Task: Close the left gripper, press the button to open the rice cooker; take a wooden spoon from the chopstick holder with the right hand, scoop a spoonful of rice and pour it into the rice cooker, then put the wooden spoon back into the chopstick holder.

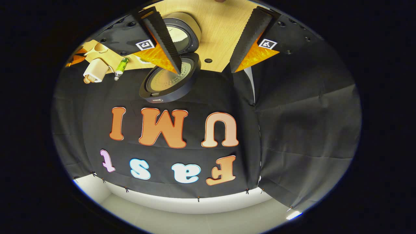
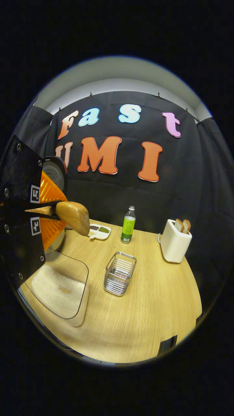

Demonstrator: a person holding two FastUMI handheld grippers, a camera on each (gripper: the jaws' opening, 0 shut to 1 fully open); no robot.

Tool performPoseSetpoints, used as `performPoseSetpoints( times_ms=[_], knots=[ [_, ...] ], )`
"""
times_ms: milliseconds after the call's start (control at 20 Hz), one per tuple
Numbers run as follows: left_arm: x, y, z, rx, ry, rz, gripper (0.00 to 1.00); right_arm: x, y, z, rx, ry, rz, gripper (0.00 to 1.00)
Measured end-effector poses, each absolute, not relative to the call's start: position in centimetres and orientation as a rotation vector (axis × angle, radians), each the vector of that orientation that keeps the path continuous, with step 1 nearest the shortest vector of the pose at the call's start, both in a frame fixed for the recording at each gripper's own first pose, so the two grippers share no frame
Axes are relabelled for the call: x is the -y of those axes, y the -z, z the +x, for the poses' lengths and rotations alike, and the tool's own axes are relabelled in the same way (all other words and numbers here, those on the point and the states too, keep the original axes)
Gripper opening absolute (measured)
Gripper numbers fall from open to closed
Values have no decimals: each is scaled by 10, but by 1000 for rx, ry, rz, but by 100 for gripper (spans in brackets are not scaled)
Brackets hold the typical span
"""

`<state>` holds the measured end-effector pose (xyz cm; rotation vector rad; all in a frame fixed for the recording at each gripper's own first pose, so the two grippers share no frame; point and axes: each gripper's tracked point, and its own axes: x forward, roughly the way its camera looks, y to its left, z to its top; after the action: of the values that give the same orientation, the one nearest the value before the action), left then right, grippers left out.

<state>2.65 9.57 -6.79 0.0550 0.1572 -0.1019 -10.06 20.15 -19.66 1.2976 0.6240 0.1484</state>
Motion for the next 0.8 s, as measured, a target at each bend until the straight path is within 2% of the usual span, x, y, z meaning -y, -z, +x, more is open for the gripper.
performPoseSetpoints(
  times_ms=[800],
  knots=[
    [-120,75,35,-177,80,55,100,-301,149,-35,-639,-260,1244,2]
  ],
)
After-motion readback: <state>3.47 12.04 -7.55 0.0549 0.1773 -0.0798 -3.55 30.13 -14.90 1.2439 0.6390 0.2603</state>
